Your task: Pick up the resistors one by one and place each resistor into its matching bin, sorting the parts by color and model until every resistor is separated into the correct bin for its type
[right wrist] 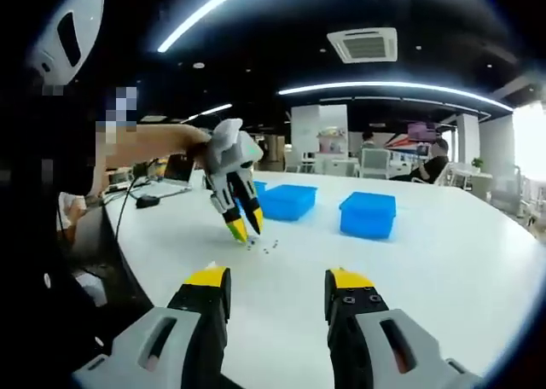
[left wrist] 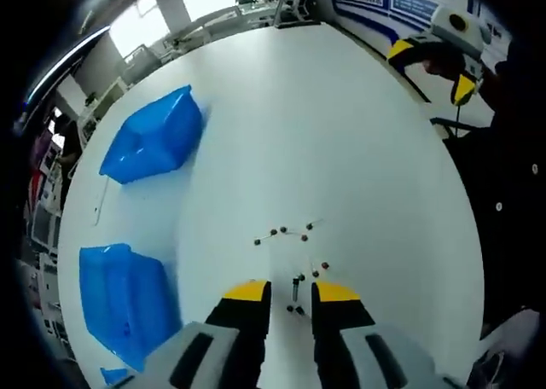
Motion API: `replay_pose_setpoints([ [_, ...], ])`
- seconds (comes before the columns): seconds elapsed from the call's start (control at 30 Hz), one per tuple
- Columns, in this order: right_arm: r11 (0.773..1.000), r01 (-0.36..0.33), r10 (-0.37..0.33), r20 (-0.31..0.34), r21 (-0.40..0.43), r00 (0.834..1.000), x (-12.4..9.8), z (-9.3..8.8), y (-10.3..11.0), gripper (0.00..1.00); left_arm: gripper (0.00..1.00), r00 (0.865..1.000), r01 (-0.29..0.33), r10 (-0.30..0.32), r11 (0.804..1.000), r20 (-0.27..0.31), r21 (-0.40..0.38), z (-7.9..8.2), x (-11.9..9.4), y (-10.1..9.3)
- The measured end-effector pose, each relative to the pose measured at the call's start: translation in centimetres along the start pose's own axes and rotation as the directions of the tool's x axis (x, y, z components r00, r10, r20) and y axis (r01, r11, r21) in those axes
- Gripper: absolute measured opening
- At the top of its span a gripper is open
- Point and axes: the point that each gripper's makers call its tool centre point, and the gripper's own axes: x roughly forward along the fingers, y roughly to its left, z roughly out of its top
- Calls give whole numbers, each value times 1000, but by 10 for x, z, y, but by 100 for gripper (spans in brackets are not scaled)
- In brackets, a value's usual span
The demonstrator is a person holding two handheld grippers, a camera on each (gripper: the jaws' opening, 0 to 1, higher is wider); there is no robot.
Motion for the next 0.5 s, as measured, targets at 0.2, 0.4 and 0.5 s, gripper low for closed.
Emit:
replay_pose_setpoints([
  [0.2,1000,2,-2,-3,2,1000,1,-1,-1,46,18,1000,14,-14,1000,-3,7,2,2,3],
  [0.4,1000,9,-9,-2,6,1000,0,-1,-3,45,15,999,32,-32,999,-18,28,2,3,1],
  [0.5,1000,9,-9,-4,7,1000,0,-3,-4,45,11,999,52,-51,998,-20,28,2,3,-1],
])
